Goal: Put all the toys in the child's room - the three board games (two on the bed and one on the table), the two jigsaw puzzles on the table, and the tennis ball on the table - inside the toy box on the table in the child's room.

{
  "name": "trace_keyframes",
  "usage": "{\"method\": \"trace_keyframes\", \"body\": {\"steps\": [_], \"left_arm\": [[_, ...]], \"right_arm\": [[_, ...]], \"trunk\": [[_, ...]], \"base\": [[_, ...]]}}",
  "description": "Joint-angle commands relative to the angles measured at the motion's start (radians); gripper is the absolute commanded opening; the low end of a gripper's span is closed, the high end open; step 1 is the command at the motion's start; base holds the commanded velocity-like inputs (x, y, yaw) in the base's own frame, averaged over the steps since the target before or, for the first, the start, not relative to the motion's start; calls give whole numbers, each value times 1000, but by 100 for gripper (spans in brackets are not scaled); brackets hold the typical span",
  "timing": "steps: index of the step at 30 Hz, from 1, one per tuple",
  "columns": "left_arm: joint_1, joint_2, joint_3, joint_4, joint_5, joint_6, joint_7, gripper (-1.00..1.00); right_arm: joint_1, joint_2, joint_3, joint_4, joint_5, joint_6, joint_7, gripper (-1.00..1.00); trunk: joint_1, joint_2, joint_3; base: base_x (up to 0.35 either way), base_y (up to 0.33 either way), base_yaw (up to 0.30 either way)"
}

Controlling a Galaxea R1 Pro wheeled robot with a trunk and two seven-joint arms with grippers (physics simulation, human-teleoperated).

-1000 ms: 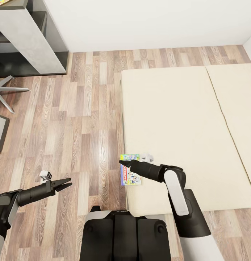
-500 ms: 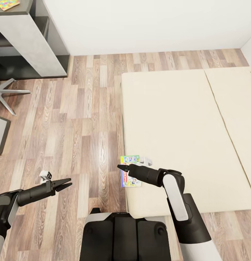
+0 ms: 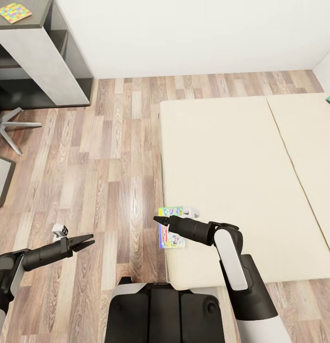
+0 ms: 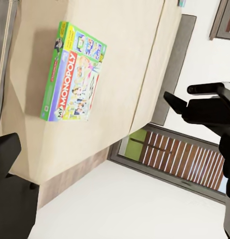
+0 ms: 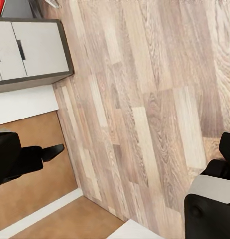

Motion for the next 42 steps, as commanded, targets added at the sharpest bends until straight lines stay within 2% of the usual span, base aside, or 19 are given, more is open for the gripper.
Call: {"method": "trace_keyframes", "body": {"steps": [1,10,34,42], "left_arm": [[0,0,0,0,-1,11,-4,100],[0,0,0,0,-1,10,-3,100],[0,0,6,0,0,10,-5,100],[0,0,7,0,-1,10,-4,100]], "right_arm": [[0,0,-1,-1,2,4,2,100],[0,0,-1,0,2,3,4,100],[0,0,-1,1,3,2,3,100],[0,0,3,0,3,2,2,100]], "trunk": [[1,-1,1],[1,-1,12],[1,-1,14],[1,-1,23]], "base": [[0,0,0],[0,0,0],[0,0,0],[0,0,0]]}}
